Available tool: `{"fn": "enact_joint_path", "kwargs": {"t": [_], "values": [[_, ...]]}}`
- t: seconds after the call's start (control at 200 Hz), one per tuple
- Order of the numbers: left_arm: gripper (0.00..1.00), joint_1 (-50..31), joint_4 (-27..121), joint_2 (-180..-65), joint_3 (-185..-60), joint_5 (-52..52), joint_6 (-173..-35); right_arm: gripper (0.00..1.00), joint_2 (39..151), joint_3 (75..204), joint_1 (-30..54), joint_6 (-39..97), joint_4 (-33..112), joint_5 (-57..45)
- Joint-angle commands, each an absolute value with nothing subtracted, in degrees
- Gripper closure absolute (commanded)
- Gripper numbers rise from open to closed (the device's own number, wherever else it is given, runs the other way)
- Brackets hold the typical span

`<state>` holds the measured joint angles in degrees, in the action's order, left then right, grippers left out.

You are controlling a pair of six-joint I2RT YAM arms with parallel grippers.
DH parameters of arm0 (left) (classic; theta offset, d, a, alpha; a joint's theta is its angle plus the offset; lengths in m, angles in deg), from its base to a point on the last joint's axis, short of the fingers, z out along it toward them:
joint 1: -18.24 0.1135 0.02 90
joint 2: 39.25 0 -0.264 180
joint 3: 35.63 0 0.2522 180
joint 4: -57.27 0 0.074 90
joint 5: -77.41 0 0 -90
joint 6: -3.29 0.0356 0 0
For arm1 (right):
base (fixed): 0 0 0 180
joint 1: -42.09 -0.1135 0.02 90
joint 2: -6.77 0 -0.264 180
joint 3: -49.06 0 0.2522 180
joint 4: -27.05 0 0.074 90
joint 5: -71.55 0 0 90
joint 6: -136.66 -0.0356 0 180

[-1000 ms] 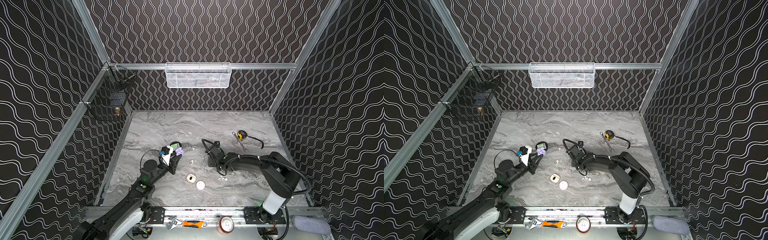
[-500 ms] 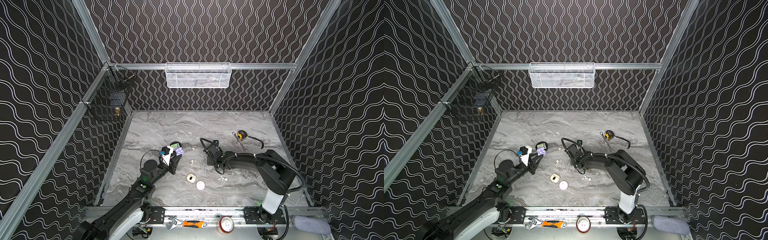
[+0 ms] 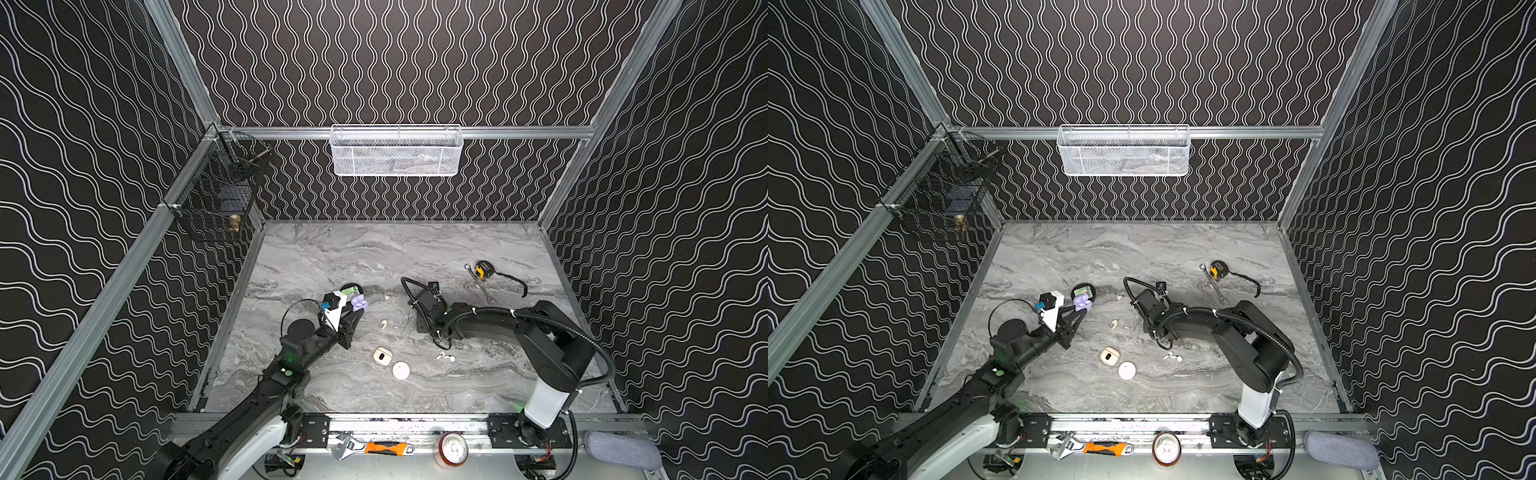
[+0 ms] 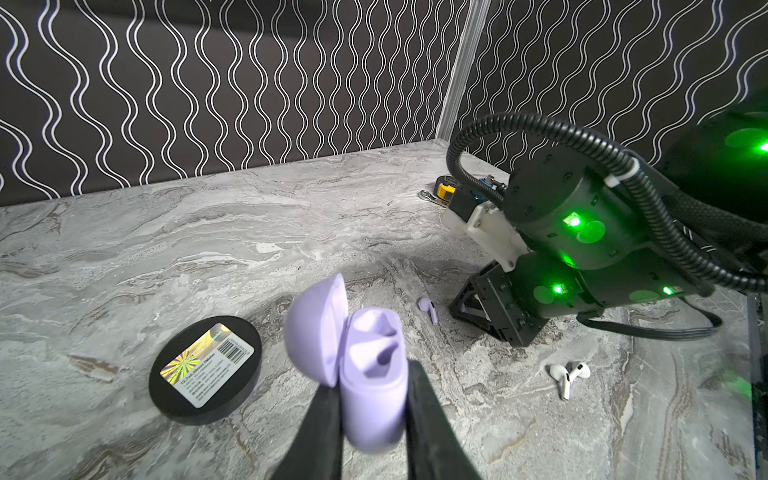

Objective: Insert wireless bluetooth earbuds into charging case
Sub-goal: Pick up the wireless bluetooth earbud from the center of the table.

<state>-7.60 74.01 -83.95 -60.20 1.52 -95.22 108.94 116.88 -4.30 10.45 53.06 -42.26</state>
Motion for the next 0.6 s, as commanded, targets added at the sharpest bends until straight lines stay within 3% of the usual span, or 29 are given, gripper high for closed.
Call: {"fn": "enact_joint_path", "kwargs": {"t": [0.0, 0.596], "values": [[1.0, -7.6, 75.0, -83.9, -60.7, 1.7, -94.2, 0.68, 108.8, 116.5, -4.3, 9.9, 53.9, -41.8], [1.0, -7.7, 75.5, -84.4, -60.6, 2.0, -94.1, 0.8, 108.9, 116.6, -4.5, 9.6, 53.4, -41.7]]}}
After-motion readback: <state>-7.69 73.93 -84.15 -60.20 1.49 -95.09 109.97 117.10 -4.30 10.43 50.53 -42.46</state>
